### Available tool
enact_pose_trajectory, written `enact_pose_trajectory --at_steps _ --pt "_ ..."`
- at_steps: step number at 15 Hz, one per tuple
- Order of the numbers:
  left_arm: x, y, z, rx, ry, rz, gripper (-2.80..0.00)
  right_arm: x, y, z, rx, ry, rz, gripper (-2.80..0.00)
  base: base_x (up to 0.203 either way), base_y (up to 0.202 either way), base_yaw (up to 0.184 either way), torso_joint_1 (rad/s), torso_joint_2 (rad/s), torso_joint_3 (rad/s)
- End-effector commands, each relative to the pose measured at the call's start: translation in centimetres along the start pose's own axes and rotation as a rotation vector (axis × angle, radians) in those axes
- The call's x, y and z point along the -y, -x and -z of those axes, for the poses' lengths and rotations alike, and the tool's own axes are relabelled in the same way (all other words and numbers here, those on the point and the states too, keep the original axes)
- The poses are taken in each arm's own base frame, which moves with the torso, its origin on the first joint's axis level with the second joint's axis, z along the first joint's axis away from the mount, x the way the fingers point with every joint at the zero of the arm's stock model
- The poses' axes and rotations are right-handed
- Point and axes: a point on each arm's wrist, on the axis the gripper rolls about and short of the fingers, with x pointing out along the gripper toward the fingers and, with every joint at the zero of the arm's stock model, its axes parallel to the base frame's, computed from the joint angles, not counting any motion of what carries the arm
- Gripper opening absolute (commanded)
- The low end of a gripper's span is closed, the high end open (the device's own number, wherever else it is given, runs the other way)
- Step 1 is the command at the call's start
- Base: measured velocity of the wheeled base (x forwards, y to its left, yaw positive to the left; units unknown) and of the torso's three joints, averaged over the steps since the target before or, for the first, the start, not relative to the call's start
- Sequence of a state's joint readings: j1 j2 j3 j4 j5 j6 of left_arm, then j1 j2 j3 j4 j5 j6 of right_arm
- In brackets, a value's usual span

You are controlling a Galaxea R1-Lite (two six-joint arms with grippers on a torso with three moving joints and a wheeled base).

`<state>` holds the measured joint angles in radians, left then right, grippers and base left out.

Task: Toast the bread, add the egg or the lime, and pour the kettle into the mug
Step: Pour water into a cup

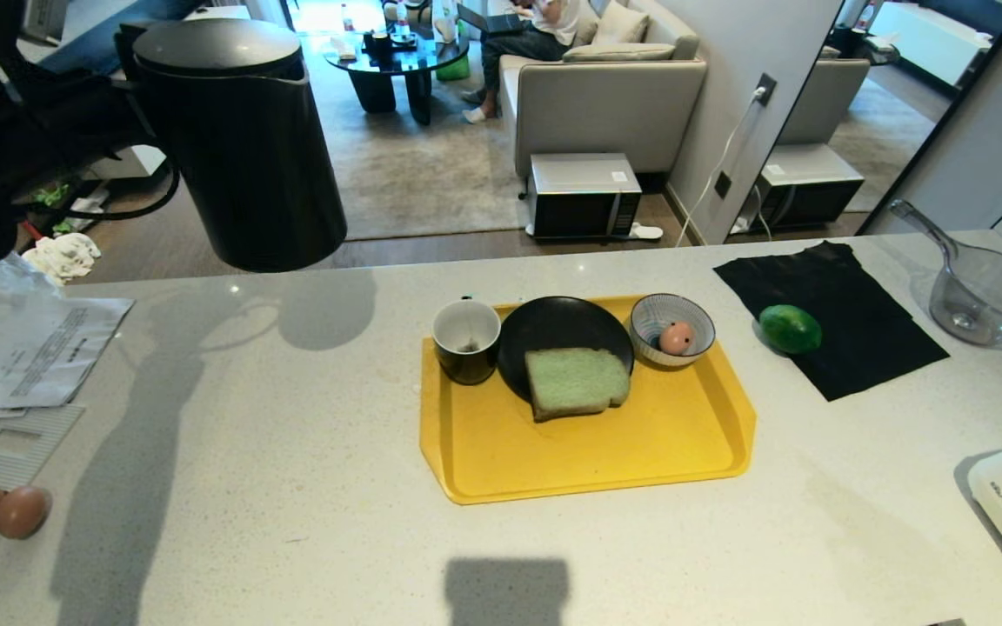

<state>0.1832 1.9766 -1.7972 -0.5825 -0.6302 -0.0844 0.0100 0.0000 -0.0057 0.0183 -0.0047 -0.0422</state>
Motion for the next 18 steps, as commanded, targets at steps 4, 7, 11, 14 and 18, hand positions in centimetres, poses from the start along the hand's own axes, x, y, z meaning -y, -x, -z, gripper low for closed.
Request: enact_pose_trajectory --at_steps 4,7,11,14,18 --pt "0.1 0.2 -1.0 0.024 -0.015 -0.008 -2.8 0.0 0.0 0.0 -0.001 0.006 -0.001 -2.8 0.0 0.0 0.0 0.0 0.0 0.0" --pt "0.2 0.4 -1.4 0.032 -0.023 -0.014 -2.8 0.0 0.0 0.0 -0.001 0.01 -0.007 -2.8 0.0 0.0 0.0 0.0 0.0 0.0" --pt "0.1 0.8 -2.2 0.042 -0.033 -0.03 -2.8 0.0 0.0 0.0 -0.001 0.007 -0.009 -2.8 0.0 0.0 0.0 0.0 0.0 0.0" --pt "0.0 1.0 -2.4 0.044 -0.037 -0.037 -2.8 0.0 0.0 0.0 -0.001 0.004 -0.007 -2.8 0.0 0.0 0.0 0.0 0.0 0.0" --pt "-0.1 1.0 -2.4 0.044 -0.038 -0.038 -2.8 0.0 0.0 0.0 -0.001 0.004 -0.007 -2.8 0.0 0.0 0.0 0.0 0.0 0.0"
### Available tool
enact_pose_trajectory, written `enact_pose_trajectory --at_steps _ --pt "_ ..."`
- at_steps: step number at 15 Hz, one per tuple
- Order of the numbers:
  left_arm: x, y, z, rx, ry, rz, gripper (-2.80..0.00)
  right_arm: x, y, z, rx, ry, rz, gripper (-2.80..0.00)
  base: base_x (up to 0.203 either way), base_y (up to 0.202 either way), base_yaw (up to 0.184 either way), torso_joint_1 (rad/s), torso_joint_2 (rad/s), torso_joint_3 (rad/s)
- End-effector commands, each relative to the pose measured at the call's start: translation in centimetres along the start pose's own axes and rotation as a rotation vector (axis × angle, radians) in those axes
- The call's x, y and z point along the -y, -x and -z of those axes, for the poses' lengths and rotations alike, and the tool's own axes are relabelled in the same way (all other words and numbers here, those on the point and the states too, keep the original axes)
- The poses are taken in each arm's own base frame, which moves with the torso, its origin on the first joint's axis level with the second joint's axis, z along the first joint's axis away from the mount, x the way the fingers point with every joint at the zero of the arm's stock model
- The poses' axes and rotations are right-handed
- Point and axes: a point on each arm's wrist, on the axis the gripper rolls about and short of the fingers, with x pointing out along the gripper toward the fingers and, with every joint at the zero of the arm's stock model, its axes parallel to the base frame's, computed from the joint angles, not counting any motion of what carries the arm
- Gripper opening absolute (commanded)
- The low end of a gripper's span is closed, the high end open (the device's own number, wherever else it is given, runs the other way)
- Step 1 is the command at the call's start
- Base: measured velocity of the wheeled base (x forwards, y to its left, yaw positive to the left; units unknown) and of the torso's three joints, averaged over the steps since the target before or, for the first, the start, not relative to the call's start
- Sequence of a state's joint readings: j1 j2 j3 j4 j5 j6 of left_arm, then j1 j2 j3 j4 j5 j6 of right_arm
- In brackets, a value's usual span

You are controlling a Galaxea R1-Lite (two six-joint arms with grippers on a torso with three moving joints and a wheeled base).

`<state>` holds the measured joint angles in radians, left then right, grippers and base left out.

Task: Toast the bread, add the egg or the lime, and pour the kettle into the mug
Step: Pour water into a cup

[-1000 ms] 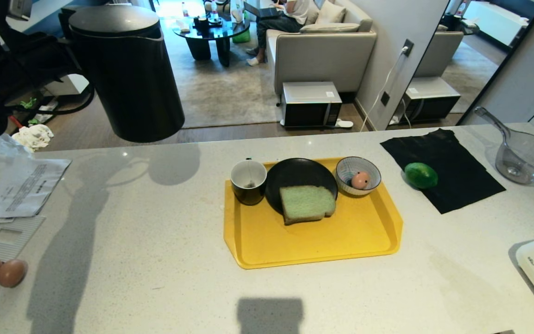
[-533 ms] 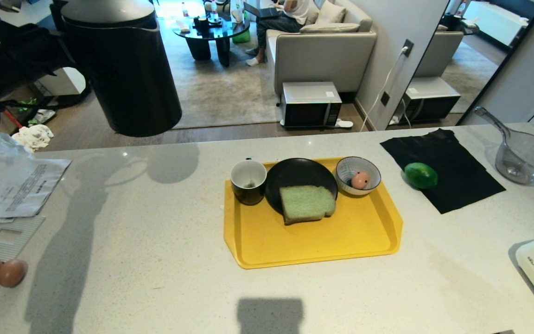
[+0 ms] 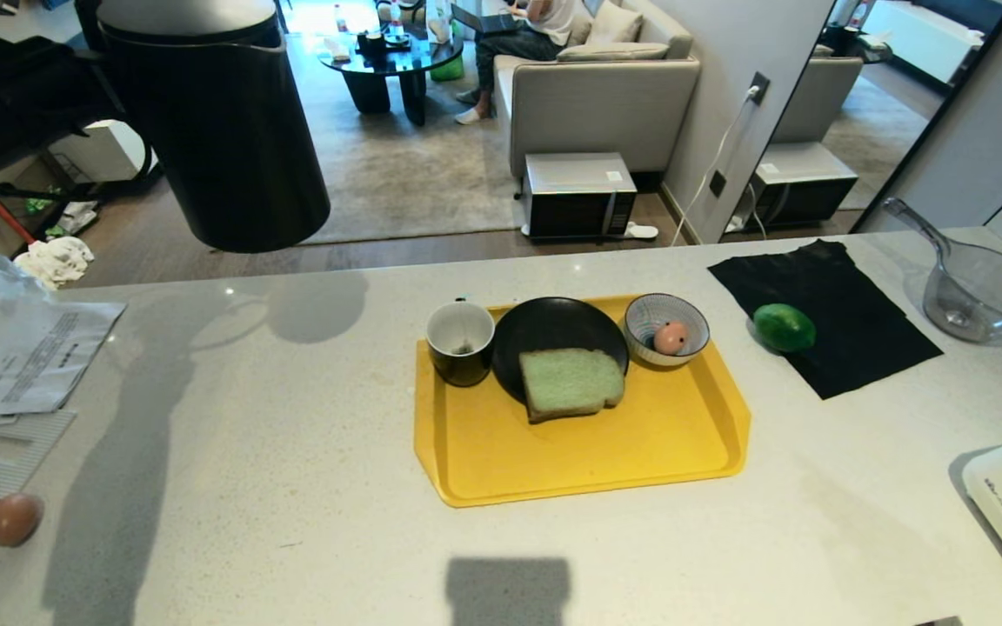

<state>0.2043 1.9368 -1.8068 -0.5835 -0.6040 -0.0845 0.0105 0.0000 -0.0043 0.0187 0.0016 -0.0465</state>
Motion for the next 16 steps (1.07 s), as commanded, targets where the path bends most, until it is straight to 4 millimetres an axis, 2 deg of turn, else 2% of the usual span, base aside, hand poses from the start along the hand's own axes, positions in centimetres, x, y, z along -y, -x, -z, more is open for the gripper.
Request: enact_pose_trajectory --at_steps 1,9,13,16 --pt "0.1 0.0 -0.2 0.006 -0.003 0.004 -2.8 0.0 0.0 0.0 0.001 0.004 0.001 -2.8 0.004 0.004 -0.091 -0.001 0.0 0.007" --pt "0.1 0.3 -0.8 0.015 -0.013 -0.004 -2.8 0.0 0.0 -0.1 0.002 -0.002 0.001 -2.8 0.002 0.008 -0.171 0.003 0.0 0.003" --pt "0.1 0.9 -1.6 0.011 -0.015 -0.013 -2.8 0.0 0.0 -0.1 0.002 -0.002 0.0 -2.8 0.0 0.0 0.0 0.0 0.0 0.0" --pt "-0.9 2.0 -1.8 -0.03 -0.015 -0.051 -2.8 0.0 0.0 0.0 0.001 -0.002 0.005 -2.8 0.0 0.0 0.0 0.0 0.0 0.0"
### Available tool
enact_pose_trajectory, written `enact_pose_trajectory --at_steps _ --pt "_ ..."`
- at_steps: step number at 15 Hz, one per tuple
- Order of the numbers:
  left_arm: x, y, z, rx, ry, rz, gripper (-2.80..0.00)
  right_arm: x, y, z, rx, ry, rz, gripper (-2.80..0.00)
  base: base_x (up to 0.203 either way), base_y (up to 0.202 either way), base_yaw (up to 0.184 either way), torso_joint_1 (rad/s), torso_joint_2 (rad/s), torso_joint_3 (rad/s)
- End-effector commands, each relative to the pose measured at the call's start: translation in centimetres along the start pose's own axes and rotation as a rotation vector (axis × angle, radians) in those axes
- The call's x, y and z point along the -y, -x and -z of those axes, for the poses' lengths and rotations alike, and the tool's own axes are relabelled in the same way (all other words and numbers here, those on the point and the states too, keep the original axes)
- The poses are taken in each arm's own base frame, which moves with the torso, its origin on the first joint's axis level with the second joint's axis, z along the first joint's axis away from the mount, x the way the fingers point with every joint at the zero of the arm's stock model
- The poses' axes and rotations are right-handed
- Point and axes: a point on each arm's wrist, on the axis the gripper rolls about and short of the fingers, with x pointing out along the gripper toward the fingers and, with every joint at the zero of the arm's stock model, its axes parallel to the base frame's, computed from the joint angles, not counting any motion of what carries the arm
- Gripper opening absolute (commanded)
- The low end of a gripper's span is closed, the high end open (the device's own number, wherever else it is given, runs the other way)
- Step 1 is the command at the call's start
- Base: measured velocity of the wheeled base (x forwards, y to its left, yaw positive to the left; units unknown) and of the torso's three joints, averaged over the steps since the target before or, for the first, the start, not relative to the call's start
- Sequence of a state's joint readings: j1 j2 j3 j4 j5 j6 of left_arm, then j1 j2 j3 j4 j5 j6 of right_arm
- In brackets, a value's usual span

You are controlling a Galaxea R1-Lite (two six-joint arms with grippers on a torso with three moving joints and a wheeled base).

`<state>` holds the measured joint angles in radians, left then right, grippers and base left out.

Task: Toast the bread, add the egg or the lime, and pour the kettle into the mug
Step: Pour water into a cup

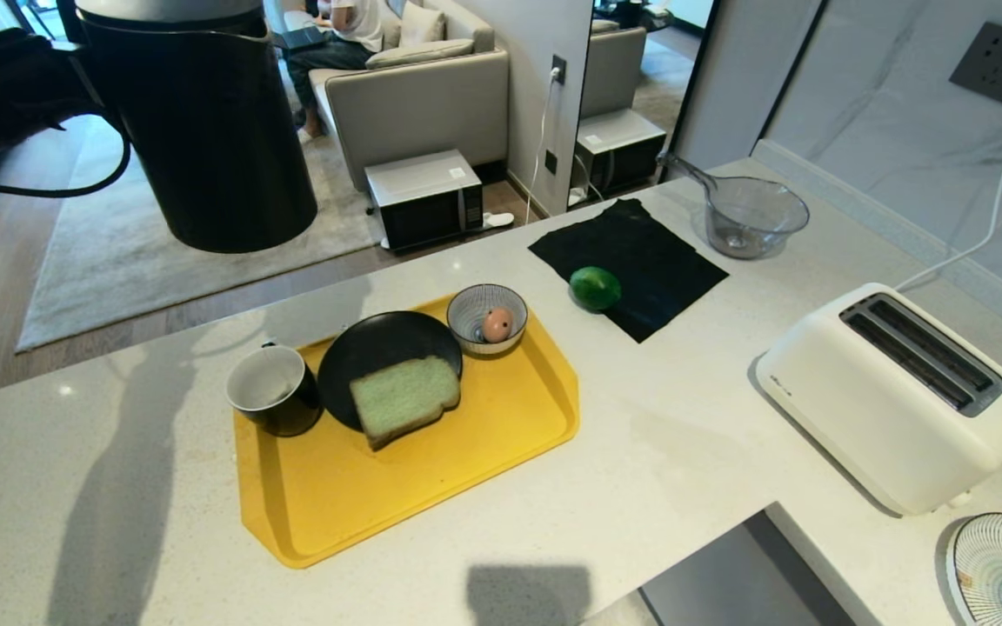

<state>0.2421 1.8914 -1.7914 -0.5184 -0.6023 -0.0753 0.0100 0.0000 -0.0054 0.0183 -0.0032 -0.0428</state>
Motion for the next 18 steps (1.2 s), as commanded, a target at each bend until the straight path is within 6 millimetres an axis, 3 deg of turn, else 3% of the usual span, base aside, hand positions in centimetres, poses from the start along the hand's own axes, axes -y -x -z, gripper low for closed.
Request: enact_pose_trajectory --at_steps 1,4,10,13,18 --pt "-0.6 0.7 -0.4 0.001 -0.016 -0.017 -2.8 0.0 0.0 0.0 0.001 0.001 -0.001 -2.8 0.0 0.0 0.0 0.0 0.0 0.0" --pt "-2.0 1.3 0.1 -0.019 -0.059 -0.042 -2.8 0.0 0.0 0.0 0.0 0.001 -0.001 -2.8 0.0 0.0 0.0 0.0 0.0 0.0" --pt "-5.0 4.9 3.0 -0.143 -0.169 0.001 -2.8 0.0 0.0 0.0 0.001 0.0 -0.001 -2.8 0.0 0.0 0.0 0.0 0.0 0.0" --pt "-5.2 5.6 4.2 -0.179 -0.188 0.021 -2.8 0.0 0.0 0.0 -0.001 0.0 -0.001 -2.8 0.0 0.0 0.0 0.0 0.0 0.0" --pt "-3.9 6.5 2.8 -0.248 -0.115 0.04 -2.8 0.0 0.0 0.0 0.0 0.0 -0.001 -2.8 0.0 0.0 0.0 0.0 0.0 0.0"
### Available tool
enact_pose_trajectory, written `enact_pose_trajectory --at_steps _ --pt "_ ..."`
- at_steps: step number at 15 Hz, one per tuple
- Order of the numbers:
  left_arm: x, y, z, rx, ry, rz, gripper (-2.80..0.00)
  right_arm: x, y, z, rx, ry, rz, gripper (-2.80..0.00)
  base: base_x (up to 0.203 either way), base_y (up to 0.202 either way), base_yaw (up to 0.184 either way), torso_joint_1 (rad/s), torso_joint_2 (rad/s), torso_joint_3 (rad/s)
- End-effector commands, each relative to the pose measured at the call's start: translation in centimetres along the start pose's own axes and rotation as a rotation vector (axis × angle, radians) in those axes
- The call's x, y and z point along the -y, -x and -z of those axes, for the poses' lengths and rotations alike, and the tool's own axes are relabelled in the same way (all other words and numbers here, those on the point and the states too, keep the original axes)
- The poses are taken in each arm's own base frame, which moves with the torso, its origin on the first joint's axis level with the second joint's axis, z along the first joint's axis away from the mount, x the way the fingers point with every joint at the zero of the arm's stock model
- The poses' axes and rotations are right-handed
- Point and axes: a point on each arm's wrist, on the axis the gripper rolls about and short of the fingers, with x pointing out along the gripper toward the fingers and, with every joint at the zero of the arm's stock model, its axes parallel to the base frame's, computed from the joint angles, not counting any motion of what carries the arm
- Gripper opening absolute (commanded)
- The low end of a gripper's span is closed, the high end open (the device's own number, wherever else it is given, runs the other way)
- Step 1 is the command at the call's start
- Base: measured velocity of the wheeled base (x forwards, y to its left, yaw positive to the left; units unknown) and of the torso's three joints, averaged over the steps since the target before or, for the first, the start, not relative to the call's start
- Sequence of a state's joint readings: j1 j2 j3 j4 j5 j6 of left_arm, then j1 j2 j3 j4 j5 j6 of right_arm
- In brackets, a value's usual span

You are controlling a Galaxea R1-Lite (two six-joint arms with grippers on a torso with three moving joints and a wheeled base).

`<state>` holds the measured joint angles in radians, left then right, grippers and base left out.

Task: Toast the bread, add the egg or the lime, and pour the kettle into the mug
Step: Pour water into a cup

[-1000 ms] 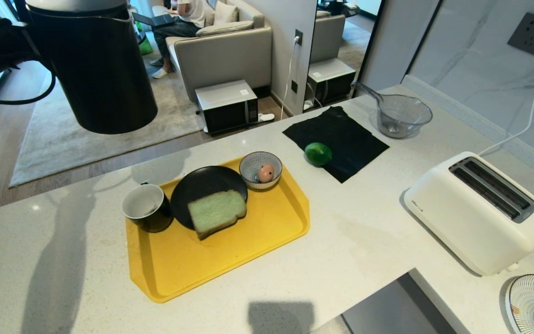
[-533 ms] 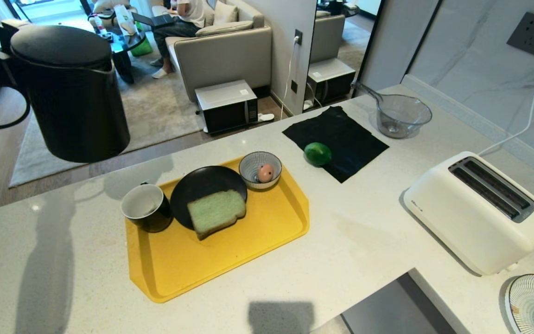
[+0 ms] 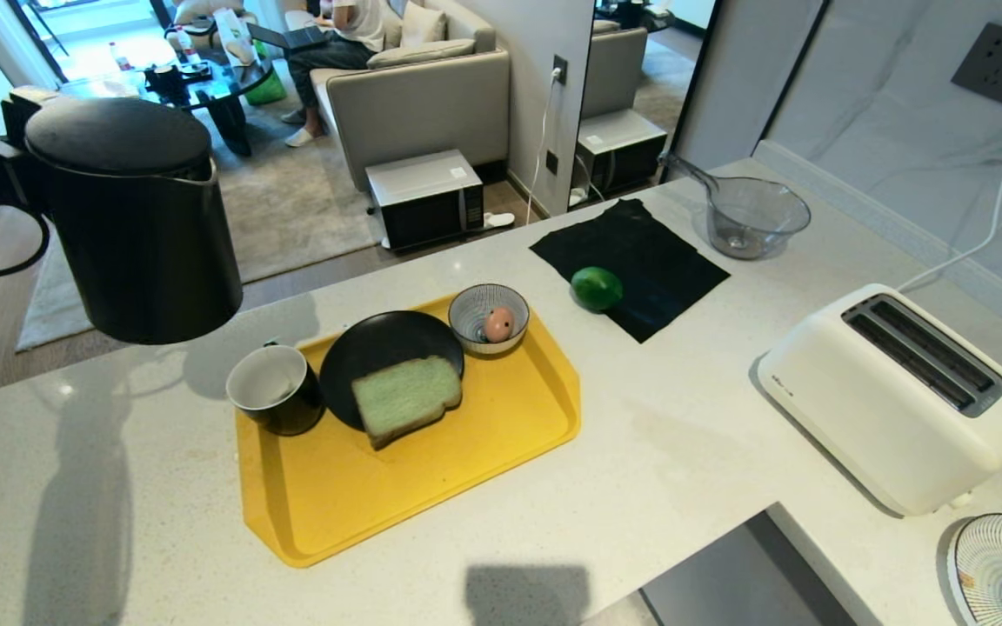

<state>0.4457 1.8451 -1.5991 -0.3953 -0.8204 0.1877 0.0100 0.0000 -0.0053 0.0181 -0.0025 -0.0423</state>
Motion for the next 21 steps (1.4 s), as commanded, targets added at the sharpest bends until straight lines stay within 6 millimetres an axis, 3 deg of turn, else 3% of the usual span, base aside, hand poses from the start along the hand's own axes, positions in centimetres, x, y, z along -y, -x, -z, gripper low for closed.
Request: enact_pose_trajectory --at_steps 1,4,7,11,15,21 --pt "1.1 0.8 -1.4 -0.038 0.065 0.012 -2.8 0.0 0.0 0.0 0.0 0.001 0.002 -2.8 0.0 0.0 0.0 0.0 0.0 0.0" --pt "1.8 0.7 -3.2 -0.028 0.244 -0.064 -2.8 0.0 0.0 0.0 0.0 0.001 0.001 -2.8 0.0 0.0 0.0 0.0 0.0 0.0" --pt "2.3 1.0 -3.5 -0.057 0.286 -0.069 -2.8 0.0 0.0 0.0 -0.001 0.001 0.0 -2.8 0.0 0.0 0.0 0.0 0.0 0.0" --pt "2.5 1.7 -2.0 -0.17 0.067 0.024 -2.8 0.0 0.0 0.0 0.0 0.001 0.002 -2.8 0.0 0.0 0.0 0.0 0.0 0.0" --pt "2.6 1.8 -0.9 -0.243 0.01 0.046 -2.8 0.0 0.0 0.0 0.0 0.001 0.0 -2.8 0.0 0.0 0.0 0.0 0.0 0.0" --pt "0.4 2.9 -0.7 -0.328 -0.155 -0.052 -2.8 0.0 0.0 0.0 -0.001 0.001 0.0 -2.8 0.0 0.0 0.0 0.0 0.0 0.0"
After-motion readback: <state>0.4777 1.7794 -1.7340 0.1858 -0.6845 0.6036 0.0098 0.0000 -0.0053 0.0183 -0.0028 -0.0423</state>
